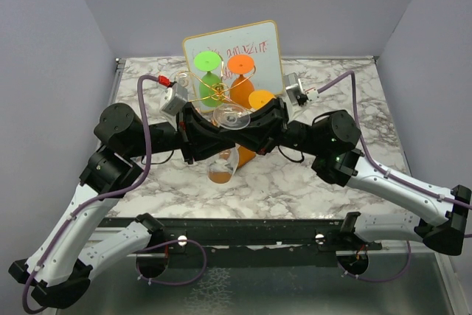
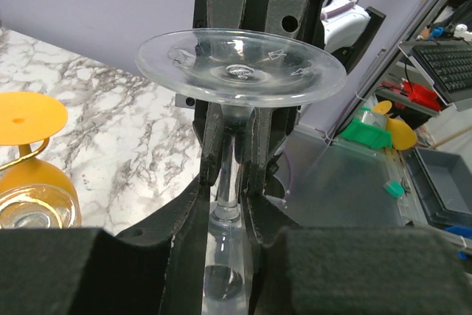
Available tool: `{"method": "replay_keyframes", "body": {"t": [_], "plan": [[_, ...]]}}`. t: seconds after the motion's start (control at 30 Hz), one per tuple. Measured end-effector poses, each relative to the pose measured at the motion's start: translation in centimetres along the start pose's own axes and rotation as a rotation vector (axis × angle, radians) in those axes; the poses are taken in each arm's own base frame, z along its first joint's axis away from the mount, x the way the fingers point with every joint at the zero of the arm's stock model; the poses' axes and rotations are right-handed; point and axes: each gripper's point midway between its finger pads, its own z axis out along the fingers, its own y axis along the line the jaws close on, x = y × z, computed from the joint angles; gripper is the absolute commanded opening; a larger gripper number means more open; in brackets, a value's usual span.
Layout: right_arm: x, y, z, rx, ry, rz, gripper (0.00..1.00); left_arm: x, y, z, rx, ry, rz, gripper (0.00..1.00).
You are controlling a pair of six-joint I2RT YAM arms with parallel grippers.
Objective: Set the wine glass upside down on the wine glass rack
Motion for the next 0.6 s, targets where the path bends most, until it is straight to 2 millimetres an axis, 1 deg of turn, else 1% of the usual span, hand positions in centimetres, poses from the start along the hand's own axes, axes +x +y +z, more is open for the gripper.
{"method": "replay_keyframes", "body": {"t": [0.07,0.13,0.17,0.27,0.3,0.37,0.43,0.5,0.57,0.6], "plan": [[0.3,0.0,0.0,-0.008,0.004,0.005,0.01,0.4,0.0,0.0,0.01,0.008,-0.004,0.15],[0.5,0.1,0.0,-0.013,0.006,0.012,0.01,0.7,-0.1,0.1,0.021,0.016,-0.011,0.03],[0.5,0.0,0.0,-0.013,0.005,0.015,0.01,0.7,-0.1,0.1,0.027,0.016,-0.008,0.0],[0.4,0.1,0.0,-0.016,-0.001,0.023,0.01,0.4,-0.4,0.1,0.037,0.005,0.012,0.0],[0.3,0.1,0.0,-0.017,-0.004,0.026,0.03,0.2,-0.5,0.0,0.039,0.001,0.017,0.0],[0.5,0.1,-0.1,-0.018,-0.003,0.031,0.12,0.3,-0.5,-0.1,0.039,-0.002,0.023,0.0],[0.8,0.0,-0.2,-0.016,0.0,0.04,0.31,0.5,-0.4,-0.2,0.031,-0.002,0.023,0.0],[1.0,0.0,-0.3,-0.014,0.002,0.052,0.45,0.8,-0.2,-0.3,0.016,-0.003,0.024,0.0],[1.0,0.1,-0.4,-0.018,-0.006,0.054,0.5,1.3,0.2,-0.4,-0.008,-0.001,0.014,0.0],[1.1,0.1,-0.5,-0.019,-0.008,0.055,0.51,1.3,0.4,-0.6,-0.022,-0.007,0.016,0.0]]}}
